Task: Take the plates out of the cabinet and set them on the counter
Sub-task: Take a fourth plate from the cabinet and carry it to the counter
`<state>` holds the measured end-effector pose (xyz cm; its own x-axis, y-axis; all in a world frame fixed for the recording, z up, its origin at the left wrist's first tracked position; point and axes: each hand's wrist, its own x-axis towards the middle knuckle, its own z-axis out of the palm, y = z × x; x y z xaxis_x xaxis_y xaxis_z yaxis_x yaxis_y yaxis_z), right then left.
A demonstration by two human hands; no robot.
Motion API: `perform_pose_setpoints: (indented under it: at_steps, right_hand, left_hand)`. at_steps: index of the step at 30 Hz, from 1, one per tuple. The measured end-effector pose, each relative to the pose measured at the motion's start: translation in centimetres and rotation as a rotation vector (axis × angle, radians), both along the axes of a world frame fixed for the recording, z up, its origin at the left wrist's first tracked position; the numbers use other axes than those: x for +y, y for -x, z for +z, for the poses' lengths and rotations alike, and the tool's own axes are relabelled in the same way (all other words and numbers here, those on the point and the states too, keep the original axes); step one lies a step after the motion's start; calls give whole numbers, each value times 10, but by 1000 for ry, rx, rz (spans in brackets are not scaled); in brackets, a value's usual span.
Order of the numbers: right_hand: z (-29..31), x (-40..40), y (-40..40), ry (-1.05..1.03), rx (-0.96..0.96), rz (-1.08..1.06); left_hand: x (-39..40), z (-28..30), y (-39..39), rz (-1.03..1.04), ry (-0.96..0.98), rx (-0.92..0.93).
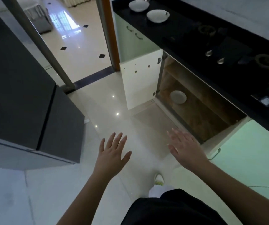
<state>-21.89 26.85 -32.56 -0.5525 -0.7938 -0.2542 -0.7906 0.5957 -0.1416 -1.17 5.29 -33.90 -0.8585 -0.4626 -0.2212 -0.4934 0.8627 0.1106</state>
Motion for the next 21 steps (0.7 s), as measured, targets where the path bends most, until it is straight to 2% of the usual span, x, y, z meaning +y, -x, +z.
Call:
perform_pose_setpoints:
  at_steps: [7, 13, 21]
  right_hand:
    - [-20, -25, 52, 6, -23, -79]
    - [-25, -55, 115, 27, -99, -163]
    - [-20, -99, 174, 77, -112, -221]
  left_hand:
    - [-32, -10, 84, -164, 3, -50]
    - [-63, 5, 174, -188, 5, -29]
    - [-113, 17, 256, -283, 34, -22]
